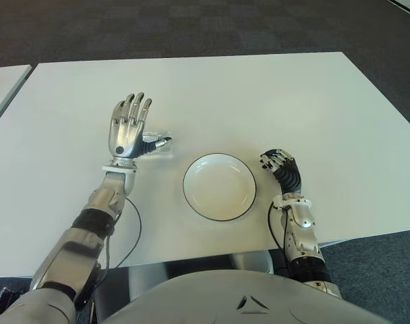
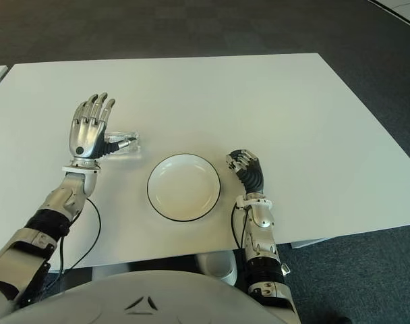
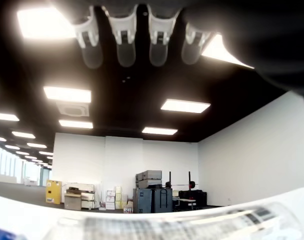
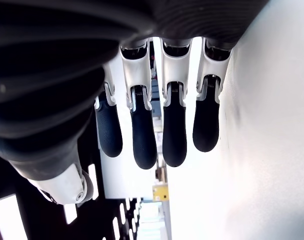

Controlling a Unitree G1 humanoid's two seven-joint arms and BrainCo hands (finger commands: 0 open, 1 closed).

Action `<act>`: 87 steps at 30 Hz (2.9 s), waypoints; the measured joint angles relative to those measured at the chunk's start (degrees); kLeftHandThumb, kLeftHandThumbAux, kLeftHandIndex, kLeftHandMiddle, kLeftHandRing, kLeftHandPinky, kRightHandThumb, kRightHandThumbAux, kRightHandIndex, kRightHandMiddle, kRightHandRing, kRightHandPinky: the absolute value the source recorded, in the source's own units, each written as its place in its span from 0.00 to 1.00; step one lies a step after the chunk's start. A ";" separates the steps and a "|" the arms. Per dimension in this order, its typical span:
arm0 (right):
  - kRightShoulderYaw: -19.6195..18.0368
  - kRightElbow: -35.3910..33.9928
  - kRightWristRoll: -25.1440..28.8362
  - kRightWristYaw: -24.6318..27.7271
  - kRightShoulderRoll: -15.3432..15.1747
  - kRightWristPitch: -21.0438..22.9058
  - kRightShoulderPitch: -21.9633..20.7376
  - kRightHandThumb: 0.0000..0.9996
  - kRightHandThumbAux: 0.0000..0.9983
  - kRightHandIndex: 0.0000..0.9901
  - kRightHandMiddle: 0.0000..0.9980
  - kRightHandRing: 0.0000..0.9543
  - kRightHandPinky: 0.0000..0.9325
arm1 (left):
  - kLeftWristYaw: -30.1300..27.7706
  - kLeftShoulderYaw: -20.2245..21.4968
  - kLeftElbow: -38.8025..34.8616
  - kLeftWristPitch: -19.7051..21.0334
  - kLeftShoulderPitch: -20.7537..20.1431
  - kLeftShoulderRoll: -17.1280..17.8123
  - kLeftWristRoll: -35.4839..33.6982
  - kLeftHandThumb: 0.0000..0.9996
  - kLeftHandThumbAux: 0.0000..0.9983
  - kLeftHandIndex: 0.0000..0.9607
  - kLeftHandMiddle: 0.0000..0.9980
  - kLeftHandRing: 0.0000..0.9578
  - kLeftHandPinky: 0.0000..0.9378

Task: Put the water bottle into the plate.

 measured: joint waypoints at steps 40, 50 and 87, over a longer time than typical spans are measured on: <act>-0.12 -0.30 -0.34 -1.15 -0.10 -0.01 0.37 0.71 0.73 0.43 0.48 0.50 0.54 | -15.37 -14.59 26.67 -16.11 -15.24 3.41 -4.65 0.48 0.13 0.00 0.00 0.00 0.00; -0.16 -0.44 -0.14 -0.90 -0.12 -0.02 0.59 0.71 0.73 0.43 0.49 0.50 0.54 | -22.81 -14.66 27.89 -19.33 -16.08 3.52 -9.49 0.47 0.15 0.00 0.00 0.00 0.00; -0.25 -0.23 0.04 -0.14 -0.25 -0.20 0.68 0.71 0.73 0.43 0.49 0.49 0.53 | -43.15 -9.39 37.40 -13.57 -20.26 3.78 -23.58 0.57 0.23 0.00 0.00 0.00 0.00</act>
